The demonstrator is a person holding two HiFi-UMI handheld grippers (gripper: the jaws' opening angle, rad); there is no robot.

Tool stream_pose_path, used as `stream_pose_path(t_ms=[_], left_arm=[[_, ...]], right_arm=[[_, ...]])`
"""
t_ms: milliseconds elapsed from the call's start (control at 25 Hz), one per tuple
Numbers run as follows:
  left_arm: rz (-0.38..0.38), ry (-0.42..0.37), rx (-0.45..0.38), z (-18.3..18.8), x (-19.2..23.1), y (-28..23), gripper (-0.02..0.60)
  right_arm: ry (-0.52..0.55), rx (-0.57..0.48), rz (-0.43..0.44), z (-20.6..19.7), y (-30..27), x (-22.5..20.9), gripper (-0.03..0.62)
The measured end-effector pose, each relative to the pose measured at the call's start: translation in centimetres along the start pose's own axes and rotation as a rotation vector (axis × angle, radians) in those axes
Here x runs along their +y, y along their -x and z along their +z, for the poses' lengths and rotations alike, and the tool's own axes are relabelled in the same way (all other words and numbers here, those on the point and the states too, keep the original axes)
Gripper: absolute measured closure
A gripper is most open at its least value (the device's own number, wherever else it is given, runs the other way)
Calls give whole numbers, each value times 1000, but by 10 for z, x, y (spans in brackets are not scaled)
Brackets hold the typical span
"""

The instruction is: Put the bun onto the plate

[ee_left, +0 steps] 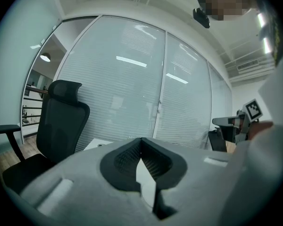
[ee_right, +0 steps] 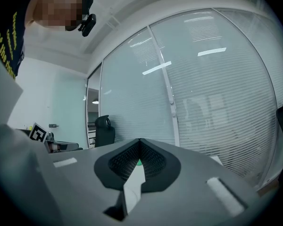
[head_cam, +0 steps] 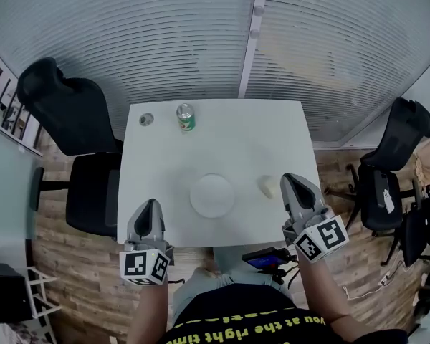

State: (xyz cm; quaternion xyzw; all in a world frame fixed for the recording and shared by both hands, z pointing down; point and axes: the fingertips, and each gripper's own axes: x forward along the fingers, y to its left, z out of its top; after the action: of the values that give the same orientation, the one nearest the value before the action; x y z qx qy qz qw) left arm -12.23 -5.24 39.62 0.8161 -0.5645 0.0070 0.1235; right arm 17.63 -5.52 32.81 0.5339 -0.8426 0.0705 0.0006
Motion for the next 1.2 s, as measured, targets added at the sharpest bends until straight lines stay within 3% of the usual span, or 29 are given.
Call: stream_pose_path(t_ms=[720, 1200], left_arm=[[80, 11, 7, 10, 35, -80, 581], [-26, -2, 78, -3, 46, -101, 581]], right_arm=[[-3, 32, 13, 7, -64, -57, 588], [-35, 39, -68, -5, -75, -41, 588]])
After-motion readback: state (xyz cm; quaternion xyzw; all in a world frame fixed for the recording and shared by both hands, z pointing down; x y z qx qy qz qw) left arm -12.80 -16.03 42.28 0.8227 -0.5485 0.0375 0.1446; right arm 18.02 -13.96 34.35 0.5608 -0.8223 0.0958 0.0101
